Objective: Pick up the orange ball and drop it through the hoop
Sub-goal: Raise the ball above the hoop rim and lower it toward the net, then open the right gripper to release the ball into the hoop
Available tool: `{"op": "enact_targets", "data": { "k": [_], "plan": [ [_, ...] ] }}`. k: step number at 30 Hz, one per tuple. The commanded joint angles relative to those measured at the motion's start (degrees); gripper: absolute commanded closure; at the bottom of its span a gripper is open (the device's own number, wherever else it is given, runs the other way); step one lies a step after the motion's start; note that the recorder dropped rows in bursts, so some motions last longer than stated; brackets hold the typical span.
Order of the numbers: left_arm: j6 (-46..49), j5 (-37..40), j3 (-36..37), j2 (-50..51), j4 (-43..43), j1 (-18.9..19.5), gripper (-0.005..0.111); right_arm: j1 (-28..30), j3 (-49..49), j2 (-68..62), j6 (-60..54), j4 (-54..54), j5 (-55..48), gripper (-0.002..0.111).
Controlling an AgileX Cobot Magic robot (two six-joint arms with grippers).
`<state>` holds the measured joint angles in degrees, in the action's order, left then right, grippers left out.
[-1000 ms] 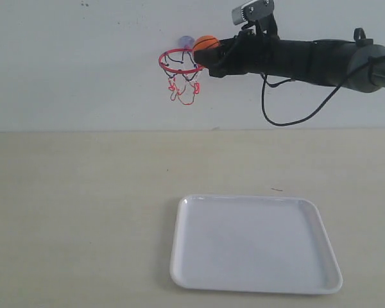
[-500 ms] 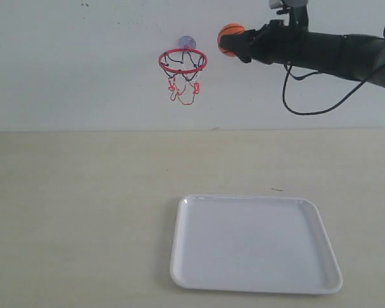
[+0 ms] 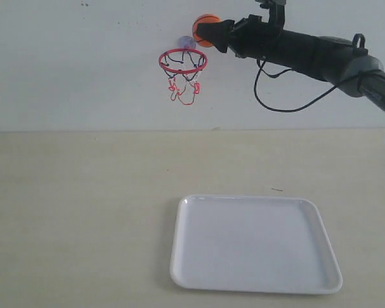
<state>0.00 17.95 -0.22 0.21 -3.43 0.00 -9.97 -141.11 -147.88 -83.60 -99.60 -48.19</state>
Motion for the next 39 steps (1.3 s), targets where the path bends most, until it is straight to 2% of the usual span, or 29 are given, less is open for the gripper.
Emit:
{"op": "enact_targets", "data": {
  "k": [1,13,25,27,29,34,35,37,39],
  "plan": [
    [-0.3,0.1,0.2,-0.2,-0.3,0.0,0.103,-0.6,-1.8,-1.1,-0.9,-0.3,0.0,0.108],
    [-0.3,0.1,0.2,-0.2,-0.3,0.0,0.103,-6.5,-1.8,-1.5,-8.6,2.5,10.2,0.108],
    [-0.3,0.1,0.2,-0.2,-0.3,0.0,0.103,-6.6,-1.8,-1.5,-6.2,3.2,18.2,0.107],
    [-0.3,0.1,0.2,-0.2,-0.3,0.0,0.103,-6.6,-1.8,-1.5,-3.9,5.2,18.1,0.102],
    [-0.3,0.1,0.2,-0.2,-0.3,0.0,0.103,-6.6,-1.8,-1.4,-0.8,8.9,17.7,0.089],
    [-0.3,0.1,0.2,-0.2,-0.3,0.0,0.103,-6.6,-1.8,-1.4,5.2,11.0,18.9,0.035],
    [-0.3,0.1,0.2,-0.2,-0.3,0.0,0.103,-6.6,-1.8,-1.4,5.2,11.0,19.4,0.029],
    [-0.3,0.1,0.2,-0.2,-0.3,0.0,0.103,-6.6,-1.8,-1.3,5.0,11.0,19.4,0.032],
    [-0.3,0.1,0.2,-0.2,-0.3,0.0,0.103,-6.6,-1.8,-1.3,5.0,11.0,19.4,0.041]
  ]
}}
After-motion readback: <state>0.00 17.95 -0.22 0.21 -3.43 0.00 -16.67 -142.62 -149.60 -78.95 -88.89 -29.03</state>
